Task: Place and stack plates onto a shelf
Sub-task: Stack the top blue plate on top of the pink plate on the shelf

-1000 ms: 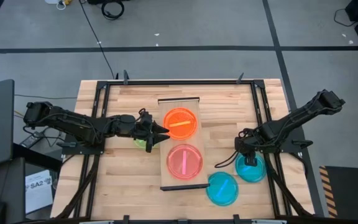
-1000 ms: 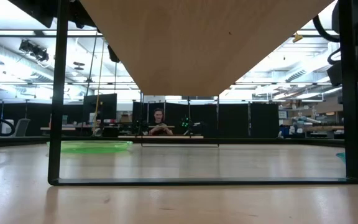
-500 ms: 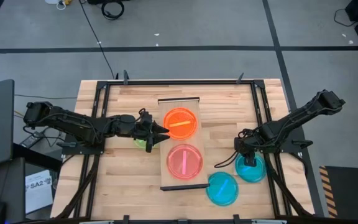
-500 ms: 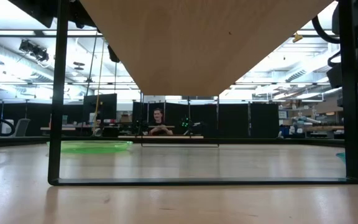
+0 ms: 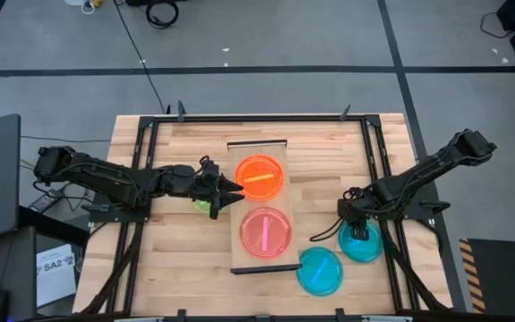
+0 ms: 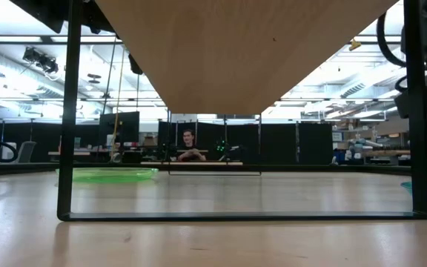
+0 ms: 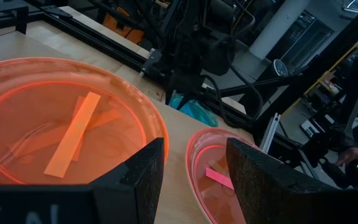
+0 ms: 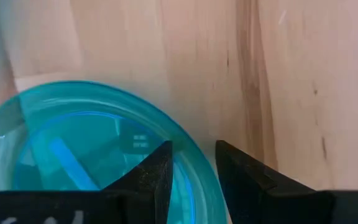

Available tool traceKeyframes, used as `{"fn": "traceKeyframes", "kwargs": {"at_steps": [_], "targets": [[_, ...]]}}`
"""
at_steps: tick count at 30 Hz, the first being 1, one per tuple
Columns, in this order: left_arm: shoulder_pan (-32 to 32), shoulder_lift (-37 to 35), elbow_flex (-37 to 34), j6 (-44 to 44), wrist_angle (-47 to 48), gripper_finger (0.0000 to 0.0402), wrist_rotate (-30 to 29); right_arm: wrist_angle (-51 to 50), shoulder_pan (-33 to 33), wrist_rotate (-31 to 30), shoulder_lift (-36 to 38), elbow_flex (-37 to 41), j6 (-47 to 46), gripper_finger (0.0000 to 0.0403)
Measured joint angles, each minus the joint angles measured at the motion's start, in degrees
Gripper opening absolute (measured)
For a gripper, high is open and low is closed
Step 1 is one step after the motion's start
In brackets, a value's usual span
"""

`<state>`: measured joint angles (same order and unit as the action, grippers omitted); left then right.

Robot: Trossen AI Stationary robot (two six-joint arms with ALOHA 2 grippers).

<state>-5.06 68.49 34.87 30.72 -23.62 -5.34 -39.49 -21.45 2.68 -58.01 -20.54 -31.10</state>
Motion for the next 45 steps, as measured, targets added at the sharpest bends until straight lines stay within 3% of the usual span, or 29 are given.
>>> {"fn": "traceKeyframes", "kwargs": {"at_steps": [21,35,45], "targets": [[0.0,0.0,0.0,0.01,1.13,0.0181,0.0,1.14,0.0,-0.09,0.05,0.61,-4.69,0.0124],[0.0,0.0,0.0,0.02,1.27,0.0181,0.0,1.56,-0.02,0.48,0.01,0.64,-1.7,0.0011],[0.0,0.0,0.0,0.02,1.27,0.0181,0.0,1.81,-0.02,0.37,0.01,0.52,-1.72,0.0007]]}}
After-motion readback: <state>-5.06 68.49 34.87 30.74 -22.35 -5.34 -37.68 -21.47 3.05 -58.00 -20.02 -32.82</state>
